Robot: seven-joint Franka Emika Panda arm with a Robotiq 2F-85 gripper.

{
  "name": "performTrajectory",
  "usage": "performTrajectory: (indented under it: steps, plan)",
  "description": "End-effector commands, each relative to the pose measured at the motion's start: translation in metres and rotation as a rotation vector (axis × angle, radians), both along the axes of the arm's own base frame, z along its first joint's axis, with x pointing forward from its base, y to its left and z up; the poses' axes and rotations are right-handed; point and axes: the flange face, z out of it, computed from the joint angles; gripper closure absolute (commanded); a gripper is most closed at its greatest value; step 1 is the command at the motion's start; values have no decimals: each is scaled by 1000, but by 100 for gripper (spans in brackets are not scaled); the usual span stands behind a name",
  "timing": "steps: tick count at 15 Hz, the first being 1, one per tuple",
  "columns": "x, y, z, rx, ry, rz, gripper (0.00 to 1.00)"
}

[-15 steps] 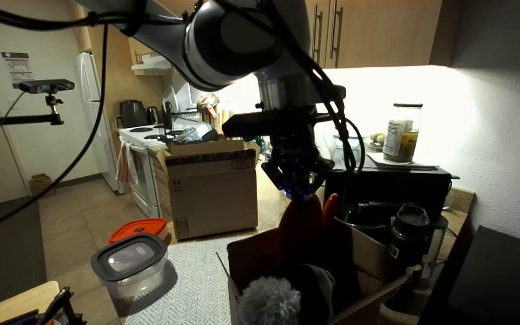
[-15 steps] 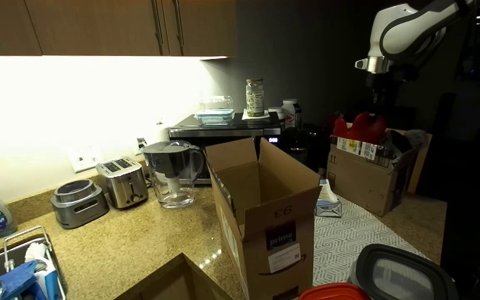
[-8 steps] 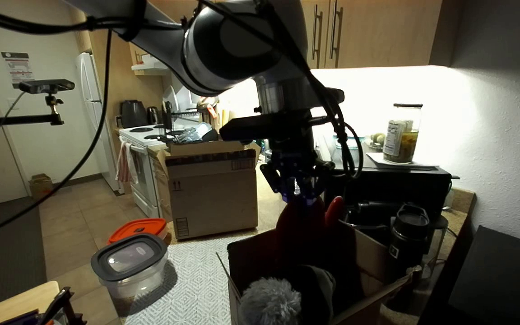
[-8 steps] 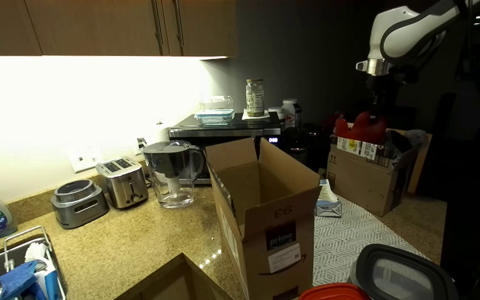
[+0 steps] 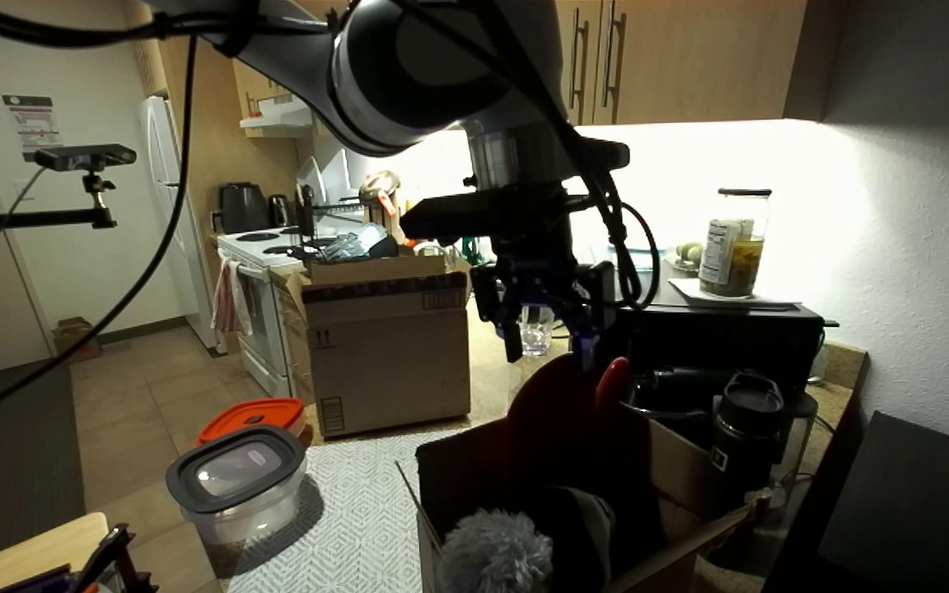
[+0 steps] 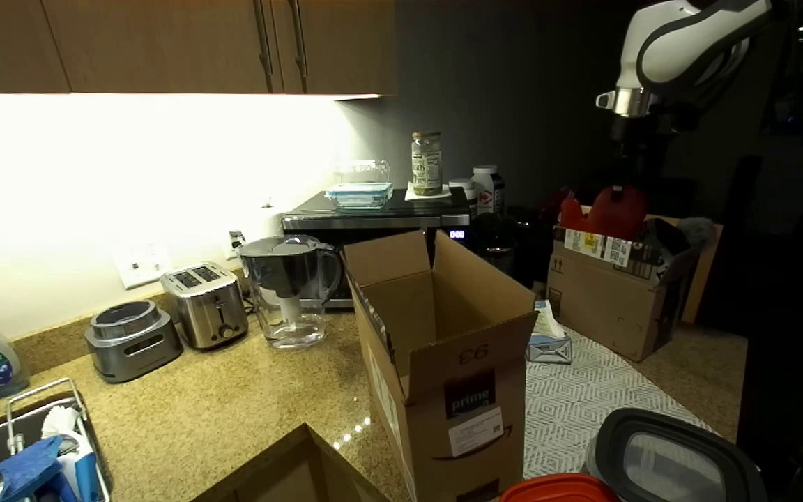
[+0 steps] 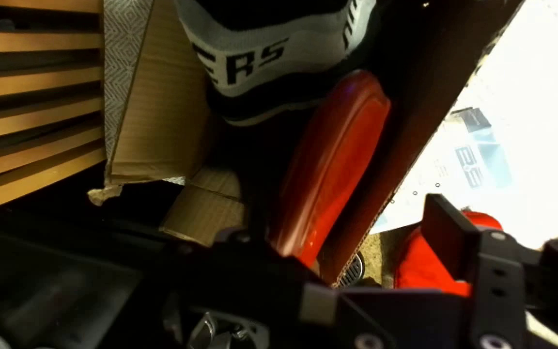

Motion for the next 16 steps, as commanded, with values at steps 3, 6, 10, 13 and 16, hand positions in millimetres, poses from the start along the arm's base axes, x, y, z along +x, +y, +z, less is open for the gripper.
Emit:
performTrajectory:
  steps: [3,6,10,13,16]
  plan:
    - [-17,13,47,103,-37,59,0]
    - [-27,25,63,135,-30,89,0]
    - [-38,55,69,141,4,181,0]
    - [-39,86,59,122,15,248,0]
    - [-38,117,41,113,40,292,0]
